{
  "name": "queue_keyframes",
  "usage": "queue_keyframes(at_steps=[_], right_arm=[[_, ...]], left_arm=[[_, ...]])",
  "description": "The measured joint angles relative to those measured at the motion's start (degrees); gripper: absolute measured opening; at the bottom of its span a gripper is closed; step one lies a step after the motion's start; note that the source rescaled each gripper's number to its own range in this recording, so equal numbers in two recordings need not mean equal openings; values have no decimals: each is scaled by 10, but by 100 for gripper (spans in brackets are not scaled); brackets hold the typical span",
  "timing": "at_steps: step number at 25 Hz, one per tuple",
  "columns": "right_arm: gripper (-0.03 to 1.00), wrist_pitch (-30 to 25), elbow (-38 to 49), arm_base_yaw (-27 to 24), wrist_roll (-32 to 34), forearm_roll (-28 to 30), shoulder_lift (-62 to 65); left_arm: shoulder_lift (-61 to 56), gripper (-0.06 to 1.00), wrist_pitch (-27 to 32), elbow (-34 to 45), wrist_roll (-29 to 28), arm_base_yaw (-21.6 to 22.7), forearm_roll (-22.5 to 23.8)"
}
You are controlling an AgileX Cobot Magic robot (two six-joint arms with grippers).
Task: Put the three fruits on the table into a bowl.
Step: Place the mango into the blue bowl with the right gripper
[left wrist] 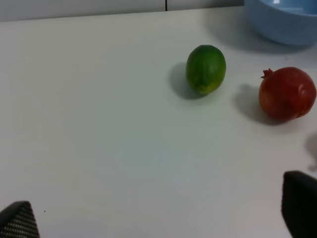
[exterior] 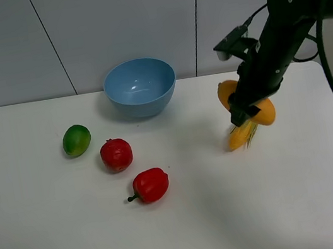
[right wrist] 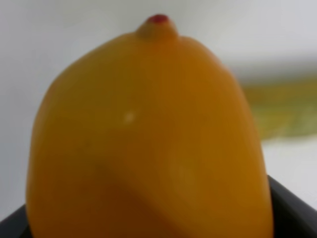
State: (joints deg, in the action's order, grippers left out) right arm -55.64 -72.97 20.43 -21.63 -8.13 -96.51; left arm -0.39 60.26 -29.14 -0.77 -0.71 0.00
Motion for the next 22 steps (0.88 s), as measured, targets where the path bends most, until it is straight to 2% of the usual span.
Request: queue_keyframes(at_steps=[3,9,13,19,22], right_arm=[[1,-1,-85,1,11,-30,-16],[1,0,-258,25,38,-37,-126],[1,20,-352,44,42,-37,-226],[1,97,-462,68,48,-46,-357],[1,144,-488,76,53,-58,-393]], left_arm=[[0,100,0,0,0,0,0],[0,100,0,0,0,0,0],[0,100,0,0,0,0,0],[0,100,0,0,0,0,0],[0,100,0,0,0,0,0]])
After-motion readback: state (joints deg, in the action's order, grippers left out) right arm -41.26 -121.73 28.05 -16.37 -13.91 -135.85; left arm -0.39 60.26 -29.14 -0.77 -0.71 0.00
